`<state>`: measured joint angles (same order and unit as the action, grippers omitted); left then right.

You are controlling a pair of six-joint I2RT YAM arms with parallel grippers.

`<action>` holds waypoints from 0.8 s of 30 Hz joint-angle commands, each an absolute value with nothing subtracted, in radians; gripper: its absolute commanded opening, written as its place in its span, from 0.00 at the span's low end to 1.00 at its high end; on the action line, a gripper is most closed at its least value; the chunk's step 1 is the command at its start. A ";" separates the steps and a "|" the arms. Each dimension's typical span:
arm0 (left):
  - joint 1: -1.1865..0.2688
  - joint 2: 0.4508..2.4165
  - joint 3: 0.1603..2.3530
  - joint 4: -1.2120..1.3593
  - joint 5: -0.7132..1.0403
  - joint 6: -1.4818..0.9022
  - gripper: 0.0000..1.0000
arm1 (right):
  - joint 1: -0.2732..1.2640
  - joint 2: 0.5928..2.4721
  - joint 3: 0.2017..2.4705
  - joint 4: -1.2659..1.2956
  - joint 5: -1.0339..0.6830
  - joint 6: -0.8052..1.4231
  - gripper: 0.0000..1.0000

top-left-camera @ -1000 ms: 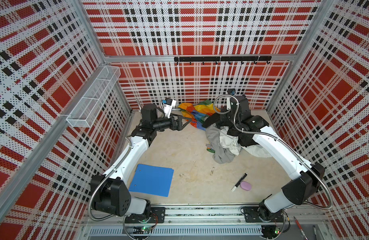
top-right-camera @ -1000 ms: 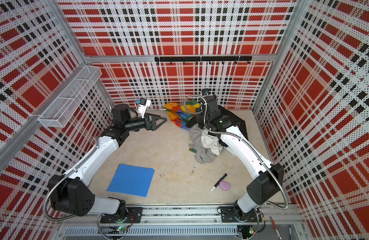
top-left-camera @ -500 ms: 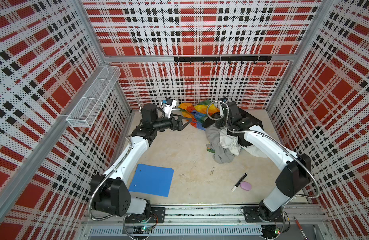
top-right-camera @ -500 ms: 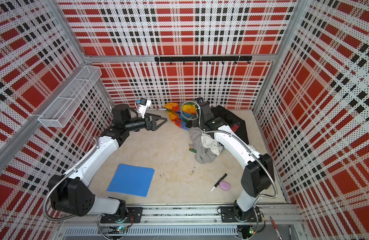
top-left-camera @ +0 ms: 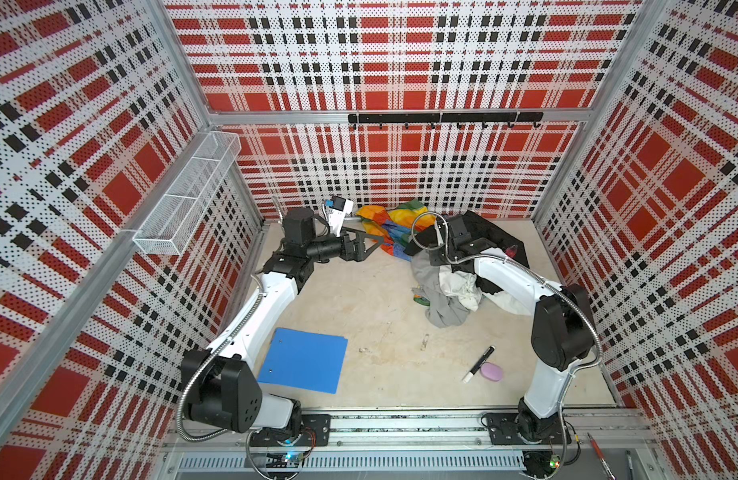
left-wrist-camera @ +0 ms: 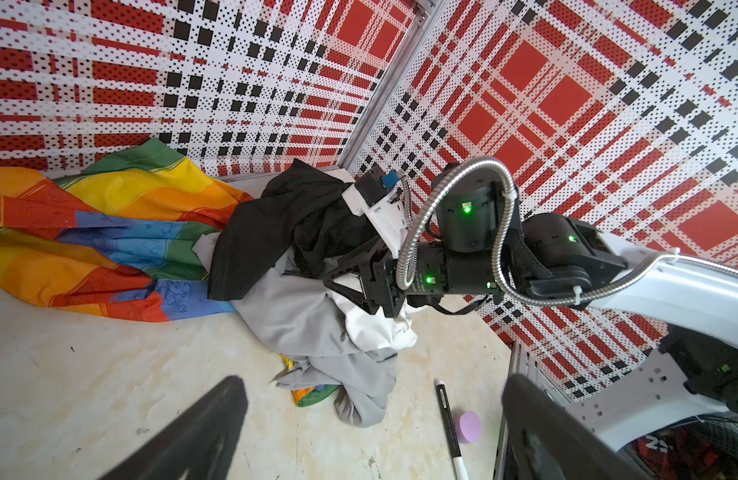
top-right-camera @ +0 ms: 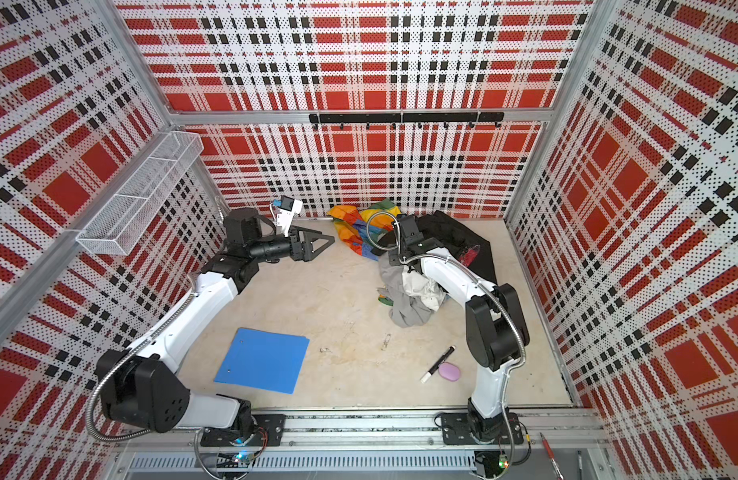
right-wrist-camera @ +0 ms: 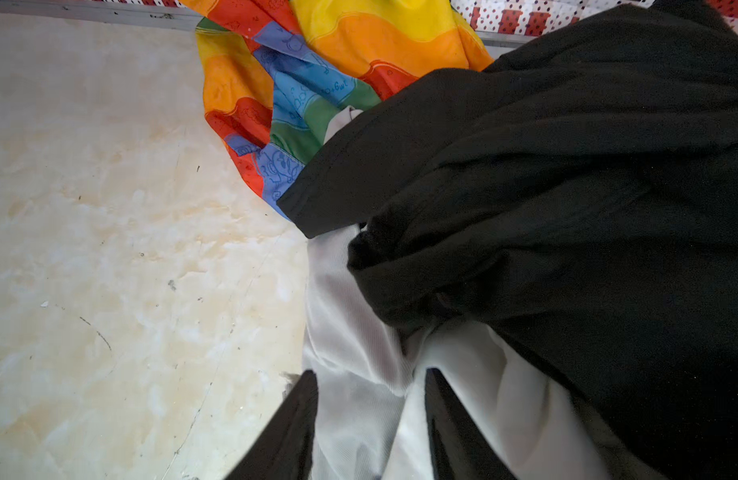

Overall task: Pick out a specific cloth from the pile
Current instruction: 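Reach the right gripper into the pile and grasp the light grey cloth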

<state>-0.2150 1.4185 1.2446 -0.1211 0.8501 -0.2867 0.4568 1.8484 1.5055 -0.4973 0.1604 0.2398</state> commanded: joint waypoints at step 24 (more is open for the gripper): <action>-0.221 1.420 1.243 -0.103 0.864 -0.289 0.99 | 0.442 1.855 1.529 -0.433 0.223 0.220 0.08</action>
<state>-0.2150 1.4185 1.2446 -0.1211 0.8505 -0.2871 0.4427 1.9442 1.4971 -0.4854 0.1921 0.2436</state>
